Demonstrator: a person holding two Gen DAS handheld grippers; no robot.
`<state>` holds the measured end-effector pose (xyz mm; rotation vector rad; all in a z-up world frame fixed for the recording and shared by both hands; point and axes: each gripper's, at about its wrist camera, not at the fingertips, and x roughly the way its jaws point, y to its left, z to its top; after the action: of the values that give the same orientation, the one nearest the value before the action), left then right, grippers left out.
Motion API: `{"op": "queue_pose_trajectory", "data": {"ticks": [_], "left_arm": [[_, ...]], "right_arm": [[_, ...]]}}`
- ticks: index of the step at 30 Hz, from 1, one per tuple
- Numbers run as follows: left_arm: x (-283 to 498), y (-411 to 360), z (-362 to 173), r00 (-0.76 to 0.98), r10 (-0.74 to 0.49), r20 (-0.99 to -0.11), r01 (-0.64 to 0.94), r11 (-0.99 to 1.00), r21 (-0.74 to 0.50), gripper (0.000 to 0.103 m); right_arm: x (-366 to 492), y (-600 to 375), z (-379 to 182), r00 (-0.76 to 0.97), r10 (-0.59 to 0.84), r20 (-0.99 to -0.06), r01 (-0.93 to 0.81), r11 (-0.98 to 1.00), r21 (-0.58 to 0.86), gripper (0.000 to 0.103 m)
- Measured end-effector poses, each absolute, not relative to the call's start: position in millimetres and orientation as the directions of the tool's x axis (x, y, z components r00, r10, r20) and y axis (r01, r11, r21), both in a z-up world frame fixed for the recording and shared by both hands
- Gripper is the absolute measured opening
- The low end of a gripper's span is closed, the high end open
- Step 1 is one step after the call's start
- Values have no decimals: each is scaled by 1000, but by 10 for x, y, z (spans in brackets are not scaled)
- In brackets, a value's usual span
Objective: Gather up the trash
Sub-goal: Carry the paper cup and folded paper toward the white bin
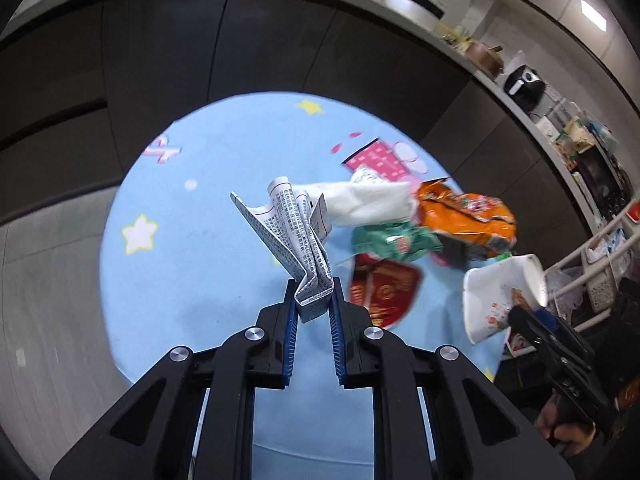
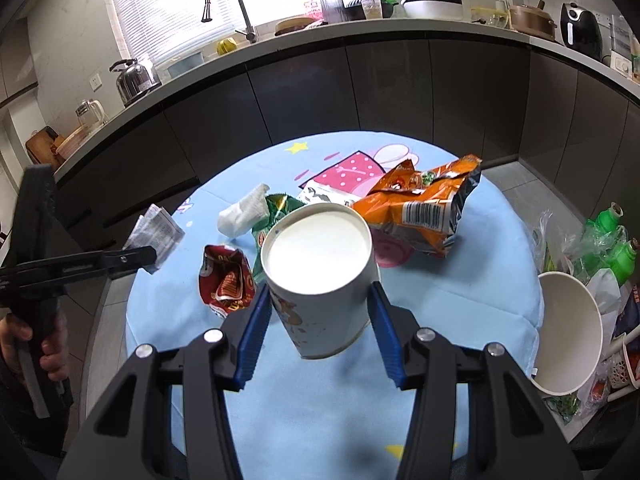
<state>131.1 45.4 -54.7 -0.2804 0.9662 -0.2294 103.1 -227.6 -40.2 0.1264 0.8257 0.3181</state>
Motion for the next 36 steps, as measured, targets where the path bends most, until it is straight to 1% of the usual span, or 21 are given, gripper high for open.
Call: {"op": "queue_pose_trajectory", "data": {"ticks": [5, 11, 20, 36], "left_arm": [[1227, 176, -226, 559, -395, -730, 183, 916, -356, 14], [1172, -276, -96, 534, -454, -713, 299, 890, -343, 14], [1249, -864, -32, 496, -495, -714, 403, 859, -316, 14], [1336, -1975, 12, 397, -556, -730, 576, 770, -273, 14]], "right_arm": [[972, -2330, -272, 662, 327, -674, -227, 945, 236, 50], [892, -2489, -160, 693, 312, -650, -208, 950, 234, 50], [806, -2859, -109, 733, 259, -629, -125, 960, 249, 50], [537, -3891, -217, 780, 109, -616, 105, 948, 301, 50]]}}
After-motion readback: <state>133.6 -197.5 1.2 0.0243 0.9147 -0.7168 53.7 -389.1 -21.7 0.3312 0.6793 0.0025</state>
